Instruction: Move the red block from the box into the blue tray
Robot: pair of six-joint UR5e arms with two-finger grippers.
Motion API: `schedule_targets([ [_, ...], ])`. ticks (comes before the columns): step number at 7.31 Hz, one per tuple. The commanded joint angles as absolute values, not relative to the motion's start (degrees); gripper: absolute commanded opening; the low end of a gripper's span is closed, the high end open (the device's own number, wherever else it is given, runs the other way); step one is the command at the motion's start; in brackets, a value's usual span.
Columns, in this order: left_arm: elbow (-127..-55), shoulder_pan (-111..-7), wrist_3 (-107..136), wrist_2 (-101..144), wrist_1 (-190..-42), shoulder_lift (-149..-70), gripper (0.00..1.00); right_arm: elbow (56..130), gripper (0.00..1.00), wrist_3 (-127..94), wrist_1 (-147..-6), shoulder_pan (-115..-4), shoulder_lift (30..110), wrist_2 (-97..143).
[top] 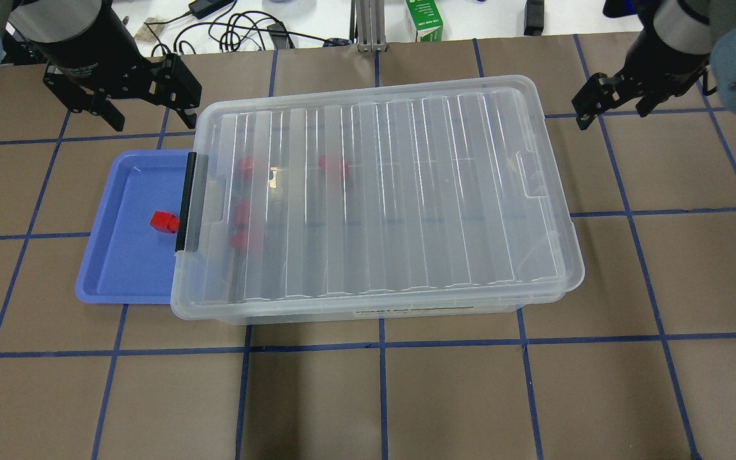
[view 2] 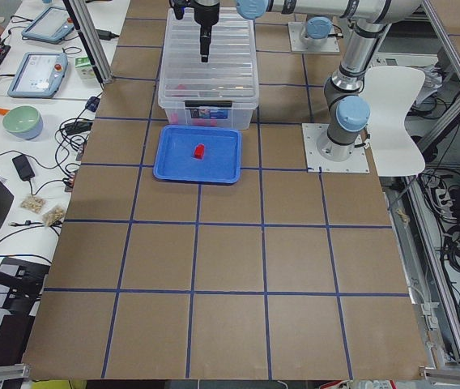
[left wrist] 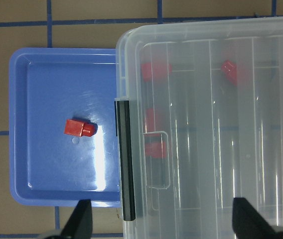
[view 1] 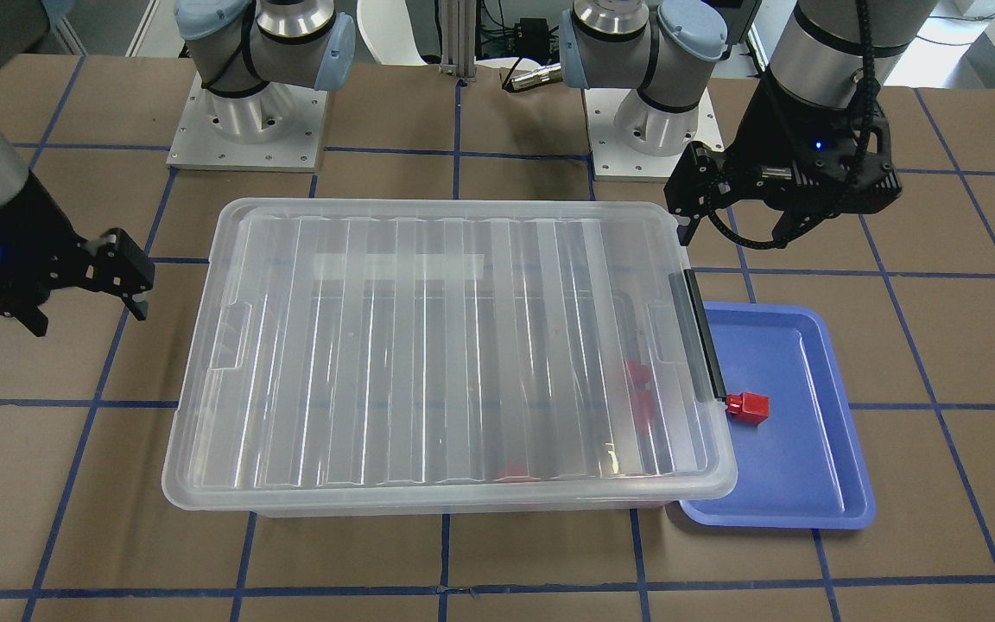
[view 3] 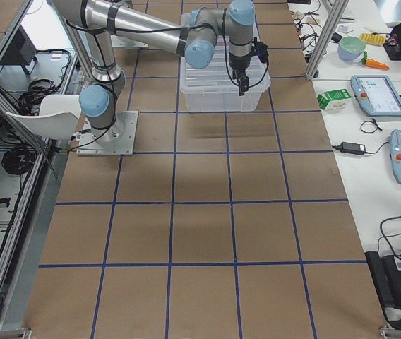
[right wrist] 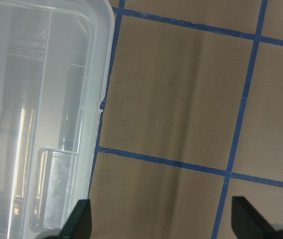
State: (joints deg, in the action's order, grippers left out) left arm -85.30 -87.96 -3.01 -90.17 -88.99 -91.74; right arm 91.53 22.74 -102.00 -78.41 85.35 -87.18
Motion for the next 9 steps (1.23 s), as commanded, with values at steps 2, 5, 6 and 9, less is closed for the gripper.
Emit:
schedule_targets([
  [2, -85.52, -88.42, -2.99, -90.18, -88.68, -91.76, 1.0, 88.59, 1.0, 22.41, -91.15, -78.4, 92.63, -88.15],
  [5, -85.61, -88.33, -2.99, -90.26, -88.51, -91.76, 1.0, 87.89, 1.0, 6.83, -90.52, -84.42, 92.29, -87.36],
  [6, -85.52, -88.33, -3.08, -90.09, -88.51, -91.84, 1.0, 87.8, 1.0, 0.59, -90.96, -88.73, 91.24, -87.54],
  [9, -85.61, -88.42, -3.16, -90.09, -88.51, -91.93, 1.0, 86.31, 1.0, 0.09, -91.93, -90.18, 89.21, -88.24],
])
